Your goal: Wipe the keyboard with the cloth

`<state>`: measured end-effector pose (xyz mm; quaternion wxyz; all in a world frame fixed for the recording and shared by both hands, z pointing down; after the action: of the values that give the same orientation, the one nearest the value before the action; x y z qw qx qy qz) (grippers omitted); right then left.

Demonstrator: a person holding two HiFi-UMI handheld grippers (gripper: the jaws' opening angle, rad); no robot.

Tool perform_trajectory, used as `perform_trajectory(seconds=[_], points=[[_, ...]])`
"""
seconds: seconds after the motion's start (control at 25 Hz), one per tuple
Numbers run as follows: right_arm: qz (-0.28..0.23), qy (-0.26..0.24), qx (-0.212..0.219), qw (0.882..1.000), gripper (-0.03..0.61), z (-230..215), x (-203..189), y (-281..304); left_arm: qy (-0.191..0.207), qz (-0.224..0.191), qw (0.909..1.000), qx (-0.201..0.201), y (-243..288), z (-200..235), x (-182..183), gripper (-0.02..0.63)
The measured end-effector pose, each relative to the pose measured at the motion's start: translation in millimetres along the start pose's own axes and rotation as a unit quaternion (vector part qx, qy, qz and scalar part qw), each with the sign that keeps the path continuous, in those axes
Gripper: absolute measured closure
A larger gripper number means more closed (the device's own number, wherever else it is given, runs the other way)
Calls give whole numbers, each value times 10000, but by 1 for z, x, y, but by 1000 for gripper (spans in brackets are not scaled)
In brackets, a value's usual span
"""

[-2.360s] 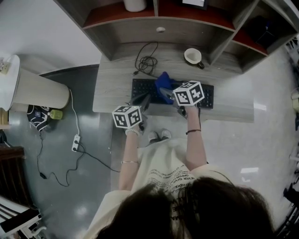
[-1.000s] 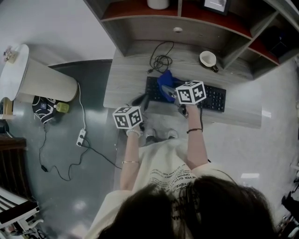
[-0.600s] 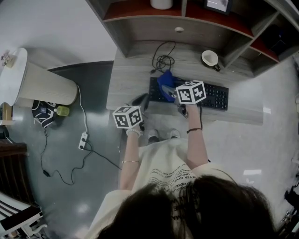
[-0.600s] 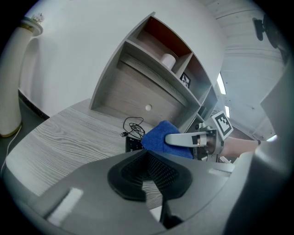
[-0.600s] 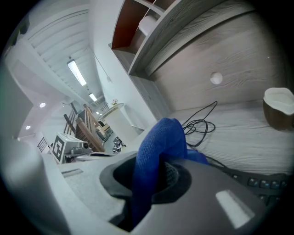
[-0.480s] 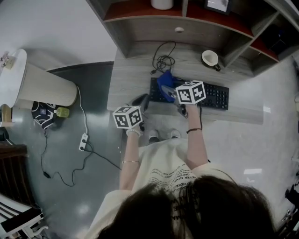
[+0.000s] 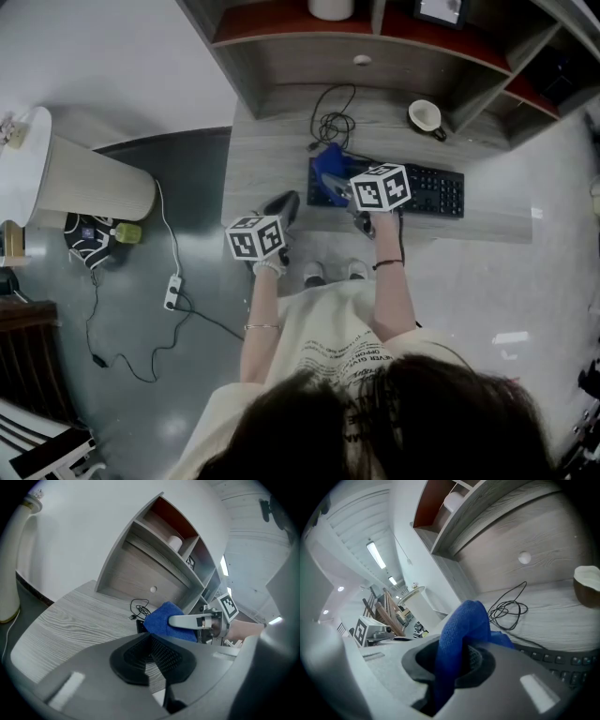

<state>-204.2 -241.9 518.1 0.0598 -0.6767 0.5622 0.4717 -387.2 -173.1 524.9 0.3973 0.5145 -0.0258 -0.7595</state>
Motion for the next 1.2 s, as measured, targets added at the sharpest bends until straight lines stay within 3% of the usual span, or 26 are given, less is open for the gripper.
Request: perform_trajectory(seconds=[0.84, 1.2], points=[[-353, 188, -328, 9987, 526, 30, -9, 30, 196, 181, 9992, -295, -22, 39, 1, 617], [-474, 164, -231, 9985, 526, 40, -16, 34, 227, 72, 9995, -229, -30, 46, -1, 617]])
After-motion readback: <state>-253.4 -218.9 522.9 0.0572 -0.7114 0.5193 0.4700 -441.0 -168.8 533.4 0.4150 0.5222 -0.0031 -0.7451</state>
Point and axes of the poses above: the fingertips, and each gripper's own axes: y forward along the fingers, z to its left, x out of its top, the point moved 8 cm from there along -y, backward along the fingers, and after that the axes turned 1 degree about y, right-handed, at the moved point
